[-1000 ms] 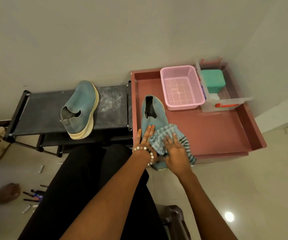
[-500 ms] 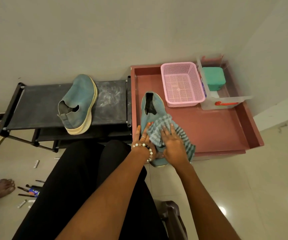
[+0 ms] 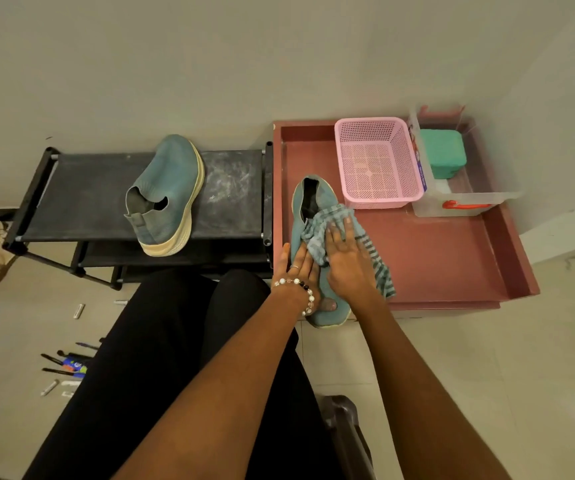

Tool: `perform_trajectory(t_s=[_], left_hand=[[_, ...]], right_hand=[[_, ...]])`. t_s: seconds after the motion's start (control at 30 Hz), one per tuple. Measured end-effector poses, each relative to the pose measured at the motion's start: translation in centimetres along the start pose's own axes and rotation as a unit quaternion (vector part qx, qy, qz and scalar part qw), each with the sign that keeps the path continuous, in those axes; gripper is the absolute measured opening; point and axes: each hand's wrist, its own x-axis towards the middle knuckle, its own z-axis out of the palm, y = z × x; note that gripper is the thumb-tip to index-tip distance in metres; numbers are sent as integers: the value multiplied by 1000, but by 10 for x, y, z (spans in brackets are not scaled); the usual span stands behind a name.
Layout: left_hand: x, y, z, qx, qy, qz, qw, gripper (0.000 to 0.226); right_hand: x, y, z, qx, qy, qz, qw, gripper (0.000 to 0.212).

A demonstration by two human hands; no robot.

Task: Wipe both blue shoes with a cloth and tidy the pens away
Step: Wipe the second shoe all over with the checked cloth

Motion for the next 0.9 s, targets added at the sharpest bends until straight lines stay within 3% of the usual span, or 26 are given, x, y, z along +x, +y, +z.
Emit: perform_trajectory(t_s=[0.1,0.2,0.4,0.53,0.77,0.9], left_hand=[[-1,-1,0,-11,7,17,1000,93],[1,-1,5,-34,47,3,998,102],[3,-3,6,-23,27,11,999,96],[5,-3,5,-3,-3,-2,1000,100],[1,-2,5,-31,22,12,999,97],[0,0,12,-7,66,-11,998,85]], right_hand=[[-30,3,12,92,21,-1,996,73],[-60,2,25,117,33,3,993,65],[-25,-3,5,14,-31,37,999,69],[9,1,-3,-19,-23,8,1000,68],[-39,1,23,182,75,-8,980,68],[-94,-2,21,309,68,50,947,65]])
